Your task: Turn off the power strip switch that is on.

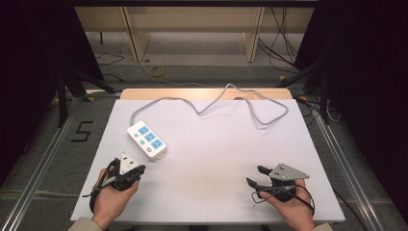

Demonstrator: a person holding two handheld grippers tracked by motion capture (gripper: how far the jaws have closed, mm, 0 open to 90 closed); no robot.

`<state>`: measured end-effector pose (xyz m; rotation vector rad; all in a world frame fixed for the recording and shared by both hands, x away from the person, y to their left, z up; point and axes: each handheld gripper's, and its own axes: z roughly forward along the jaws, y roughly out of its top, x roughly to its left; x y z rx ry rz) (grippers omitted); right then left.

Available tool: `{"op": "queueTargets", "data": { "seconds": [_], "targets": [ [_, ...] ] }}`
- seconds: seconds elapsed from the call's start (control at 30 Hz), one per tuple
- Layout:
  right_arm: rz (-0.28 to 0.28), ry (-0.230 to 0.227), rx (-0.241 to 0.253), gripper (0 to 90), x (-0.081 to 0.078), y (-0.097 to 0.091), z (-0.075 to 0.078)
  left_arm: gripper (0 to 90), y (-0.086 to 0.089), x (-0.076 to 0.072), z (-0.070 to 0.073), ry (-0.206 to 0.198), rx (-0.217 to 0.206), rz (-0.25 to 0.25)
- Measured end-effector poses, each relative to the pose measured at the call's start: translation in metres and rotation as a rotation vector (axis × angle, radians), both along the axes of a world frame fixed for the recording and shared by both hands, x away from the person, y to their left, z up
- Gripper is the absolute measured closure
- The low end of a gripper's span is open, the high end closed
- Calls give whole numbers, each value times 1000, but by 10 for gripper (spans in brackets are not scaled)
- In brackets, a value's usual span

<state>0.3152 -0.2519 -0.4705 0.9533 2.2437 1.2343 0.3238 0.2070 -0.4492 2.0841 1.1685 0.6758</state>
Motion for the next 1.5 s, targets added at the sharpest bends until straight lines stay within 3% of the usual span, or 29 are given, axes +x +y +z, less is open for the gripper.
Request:
{"op": "queueTargets", "data": {
  "seconds": [0.37, 1.07, 1.5],
  "targets": [
    [1, 1, 0, 399, 0, 0, 0, 896, 5, 11, 6, -2, 14, 39],
    [7, 0, -6, 399, -1, 1, 0, 896, 11, 22, 11, 10, 32, 69],
    [6, -1, -4, 399, -1, 1, 0, 896, 16, 29, 12, 14, 21, 94]
  ]
}}
